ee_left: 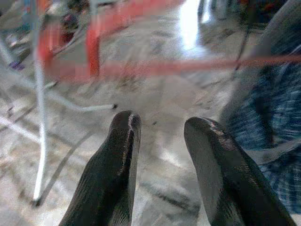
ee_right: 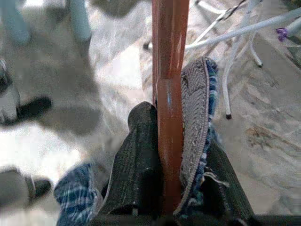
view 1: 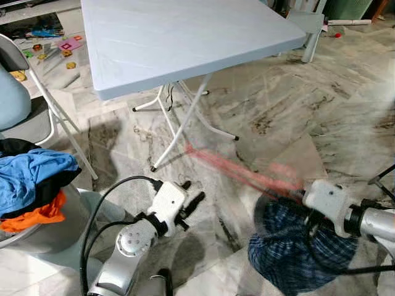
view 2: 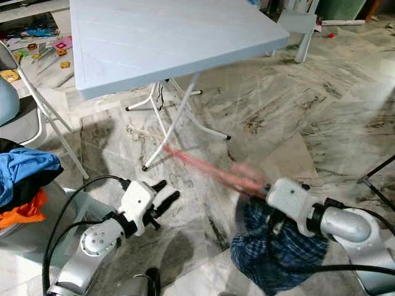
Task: Hang hanger
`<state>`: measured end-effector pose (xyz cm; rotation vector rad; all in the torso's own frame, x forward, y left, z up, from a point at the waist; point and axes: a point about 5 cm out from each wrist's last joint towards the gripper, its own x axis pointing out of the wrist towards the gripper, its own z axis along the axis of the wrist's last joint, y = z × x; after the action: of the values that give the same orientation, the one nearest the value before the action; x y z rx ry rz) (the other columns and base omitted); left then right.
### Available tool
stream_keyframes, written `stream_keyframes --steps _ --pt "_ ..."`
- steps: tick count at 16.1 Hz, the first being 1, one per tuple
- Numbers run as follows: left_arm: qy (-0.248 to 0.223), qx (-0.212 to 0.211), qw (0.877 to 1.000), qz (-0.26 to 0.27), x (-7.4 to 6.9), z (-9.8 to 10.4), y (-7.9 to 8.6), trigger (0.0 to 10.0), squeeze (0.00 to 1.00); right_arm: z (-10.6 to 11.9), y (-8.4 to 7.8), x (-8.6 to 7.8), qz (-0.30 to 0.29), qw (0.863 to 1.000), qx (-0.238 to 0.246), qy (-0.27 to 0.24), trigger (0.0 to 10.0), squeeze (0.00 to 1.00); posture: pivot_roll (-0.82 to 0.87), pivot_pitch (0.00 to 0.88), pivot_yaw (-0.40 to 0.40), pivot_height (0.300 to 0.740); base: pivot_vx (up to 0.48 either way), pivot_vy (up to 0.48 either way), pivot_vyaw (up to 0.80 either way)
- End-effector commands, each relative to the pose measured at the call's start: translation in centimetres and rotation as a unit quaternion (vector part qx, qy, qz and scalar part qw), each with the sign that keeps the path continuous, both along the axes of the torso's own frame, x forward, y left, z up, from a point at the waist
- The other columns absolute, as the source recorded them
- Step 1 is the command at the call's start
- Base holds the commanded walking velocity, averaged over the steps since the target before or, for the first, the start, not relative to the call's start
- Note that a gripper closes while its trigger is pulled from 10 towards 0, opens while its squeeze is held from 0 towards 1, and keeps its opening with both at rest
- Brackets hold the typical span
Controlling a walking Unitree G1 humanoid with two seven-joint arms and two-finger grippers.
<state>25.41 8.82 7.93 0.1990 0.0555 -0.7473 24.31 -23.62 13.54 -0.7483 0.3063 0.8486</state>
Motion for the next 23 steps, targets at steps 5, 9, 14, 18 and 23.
stream_keyframes --steps 5,9,14,18,23 --pt "-0.052 0.034 0.99 -0.126 -1.0 1.4 -1.1 10.0 1.0 0.5 0.9 1.2 0.101 0.992 -0.075 -0.016 10.0 0.0 -0.09 0.159 0.004 0.74 0.0 0.0 0.0" --pt "-0.073 0.064 0.984 -0.148 -0.5 1.5 0.2 10.0 1.0 1.1 2.5 2.8 0.179 0.979 -0.093 -0.021 10.0 0.0 -0.09 0.138 0.016 0.74 0.0 0.0 0.0" --pt "-0.105 0.074 0.982 -0.139 1.3 3.2 1.6 10.0 1.0 0.8 3.9 5.0 0.226 0.965 -0.127 -0.029 10.0 0.0 -0.08 0.123 0.019 0.74 0.0 0.0 0.0" --pt "-0.124 0.06 0.986 -0.094 2.2 3.6 1.5 10.0 1.0 -0.2 5.2 6.7 0.193 0.973 -0.115 -0.051 10.0 0.0 -0.08 0.12 0.011 0.74 0.0 0.0 0.0" --pt "-0.115 0.047 0.989 -0.076 2.1 3.4 1.3 10.0 0.0 -0.9 3.6 7.7 0.16 0.975 -0.144 -0.047 10.0 0.0 -0.07 0.119 0.02 0.74 0.0 0.0 0.0"
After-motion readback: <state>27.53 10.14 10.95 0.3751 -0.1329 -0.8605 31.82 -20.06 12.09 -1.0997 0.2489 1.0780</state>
